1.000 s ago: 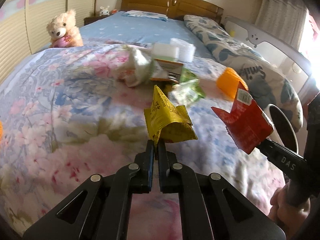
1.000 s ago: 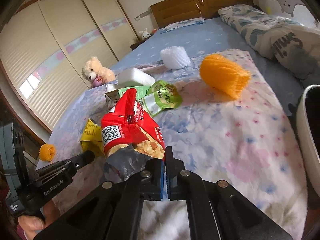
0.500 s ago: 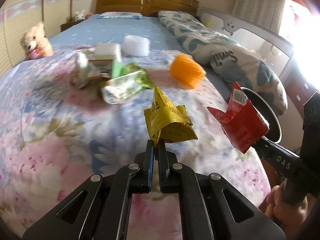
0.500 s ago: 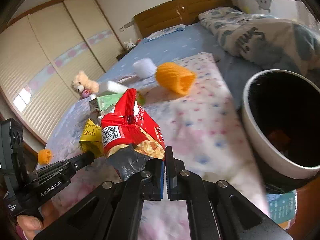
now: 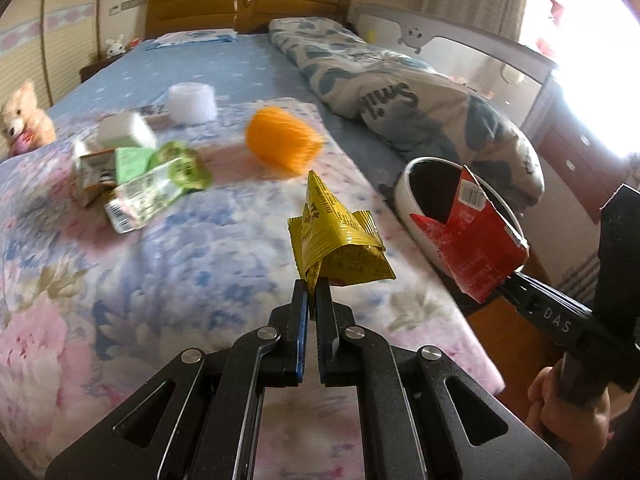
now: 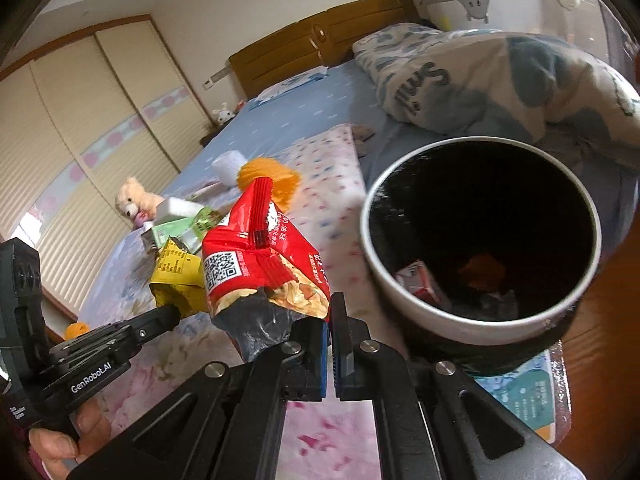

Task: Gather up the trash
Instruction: 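Carry the yellow wrapper with the left tool while the right tool carries the red bag over the bin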

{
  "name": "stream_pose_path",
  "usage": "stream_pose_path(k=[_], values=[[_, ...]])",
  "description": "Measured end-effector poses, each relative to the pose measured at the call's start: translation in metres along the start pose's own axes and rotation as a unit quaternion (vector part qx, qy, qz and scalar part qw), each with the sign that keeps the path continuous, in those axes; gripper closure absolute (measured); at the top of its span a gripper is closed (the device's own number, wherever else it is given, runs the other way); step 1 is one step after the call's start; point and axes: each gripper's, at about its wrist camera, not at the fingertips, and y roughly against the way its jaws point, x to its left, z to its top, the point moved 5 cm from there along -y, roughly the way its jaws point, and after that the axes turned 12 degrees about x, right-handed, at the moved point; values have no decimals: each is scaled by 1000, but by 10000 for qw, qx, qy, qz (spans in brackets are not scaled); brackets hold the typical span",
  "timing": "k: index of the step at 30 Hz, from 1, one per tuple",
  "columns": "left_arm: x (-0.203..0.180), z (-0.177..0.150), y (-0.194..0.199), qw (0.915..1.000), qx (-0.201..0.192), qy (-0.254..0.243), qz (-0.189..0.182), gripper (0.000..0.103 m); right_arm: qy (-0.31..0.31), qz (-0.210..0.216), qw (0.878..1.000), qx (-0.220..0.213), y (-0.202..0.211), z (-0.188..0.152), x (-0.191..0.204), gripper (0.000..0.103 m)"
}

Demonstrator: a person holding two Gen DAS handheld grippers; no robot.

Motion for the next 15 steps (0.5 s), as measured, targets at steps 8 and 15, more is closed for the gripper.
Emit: stream_pose_path(k=[8,15], values=[[-34,8,-8,9995,29,-298,-80,100,-236,-149,9995,-114,16,0,-32,102],[-57,15,-19,9986,110,-504,-128,100,-415,-285,9986,-177,26,1,-55,102]])
